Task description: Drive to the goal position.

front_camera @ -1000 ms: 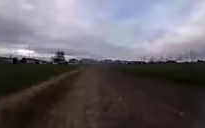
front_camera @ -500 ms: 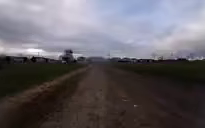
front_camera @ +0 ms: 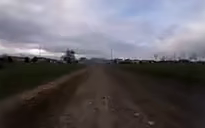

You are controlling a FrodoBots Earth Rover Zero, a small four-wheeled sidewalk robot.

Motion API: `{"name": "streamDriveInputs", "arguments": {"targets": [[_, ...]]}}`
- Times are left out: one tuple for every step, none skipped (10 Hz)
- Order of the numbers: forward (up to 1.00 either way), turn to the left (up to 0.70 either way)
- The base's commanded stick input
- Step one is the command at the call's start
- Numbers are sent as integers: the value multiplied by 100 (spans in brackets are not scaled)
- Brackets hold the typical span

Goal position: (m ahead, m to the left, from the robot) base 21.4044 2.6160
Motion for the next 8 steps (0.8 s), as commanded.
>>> {"name": "streamDriveInputs", "arguments": {"targets": [[85, -6], [85, 0], [85, 0], [85, 0], [85, 0], [85, 0], [85, -21], [85, -30]]}}
